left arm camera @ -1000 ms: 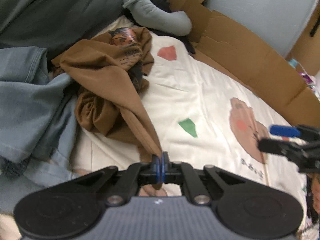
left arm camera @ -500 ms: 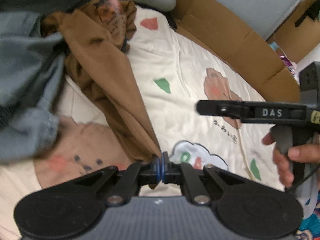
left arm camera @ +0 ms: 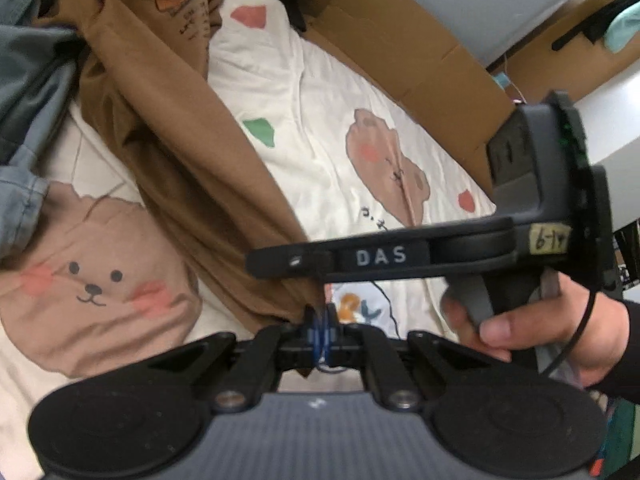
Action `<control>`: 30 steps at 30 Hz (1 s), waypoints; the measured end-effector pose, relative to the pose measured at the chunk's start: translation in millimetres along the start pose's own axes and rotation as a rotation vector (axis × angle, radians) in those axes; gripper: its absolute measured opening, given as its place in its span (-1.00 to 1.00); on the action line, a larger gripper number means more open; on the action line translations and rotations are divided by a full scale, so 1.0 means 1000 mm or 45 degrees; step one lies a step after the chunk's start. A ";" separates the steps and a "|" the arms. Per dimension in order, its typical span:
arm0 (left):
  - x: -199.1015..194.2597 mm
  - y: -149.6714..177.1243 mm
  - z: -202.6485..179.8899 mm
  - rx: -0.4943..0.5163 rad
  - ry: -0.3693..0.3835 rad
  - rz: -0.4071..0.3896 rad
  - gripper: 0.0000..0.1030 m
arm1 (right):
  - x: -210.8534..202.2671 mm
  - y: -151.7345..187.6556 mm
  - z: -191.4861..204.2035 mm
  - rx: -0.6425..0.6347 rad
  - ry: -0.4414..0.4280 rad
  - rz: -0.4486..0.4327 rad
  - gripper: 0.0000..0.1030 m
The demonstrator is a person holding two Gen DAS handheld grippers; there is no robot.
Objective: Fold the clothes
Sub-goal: 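Pull the brown T-shirt flat with the left gripper while the right gripper grasps another edge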
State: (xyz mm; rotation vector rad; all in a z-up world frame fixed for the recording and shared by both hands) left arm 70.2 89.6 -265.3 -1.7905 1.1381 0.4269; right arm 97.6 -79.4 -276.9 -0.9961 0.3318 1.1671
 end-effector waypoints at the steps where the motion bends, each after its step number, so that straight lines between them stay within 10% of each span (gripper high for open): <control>1: 0.000 -0.001 0.001 0.013 0.003 0.009 -0.88 | -0.003 0.000 -0.001 -0.012 0.015 -0.006 -0.92; 6: -0.004 -0.017 0.019 0.060 -0.083 -0.018 -0.01 | -0.019 -0.006 -0.012 -0.031 0.081 -0.041 -0.95; 16: 0.005 -0.033 0.039 0.035 -0.213 -0.100 0.30 | -0.071 -0.010 -0.040 -0.092 0.185 -0.059 -0.96; 30: 0.057 -0.052 -0.001 -0.018 -0.050 -0.180 0.56 | -0.131 0.017 -0.072 -0.087 0.356 -0.017 -0.97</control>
Point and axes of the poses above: each gripper's, at about its wrist camera, not at the fingertips, and x roughly the way its jaws point, z to its left, y to its underside, the point moved 1 cm from there along x, roughly the way its jaws point, and after that the axes turned 14 degrees about -z, right-handed, at the moved point
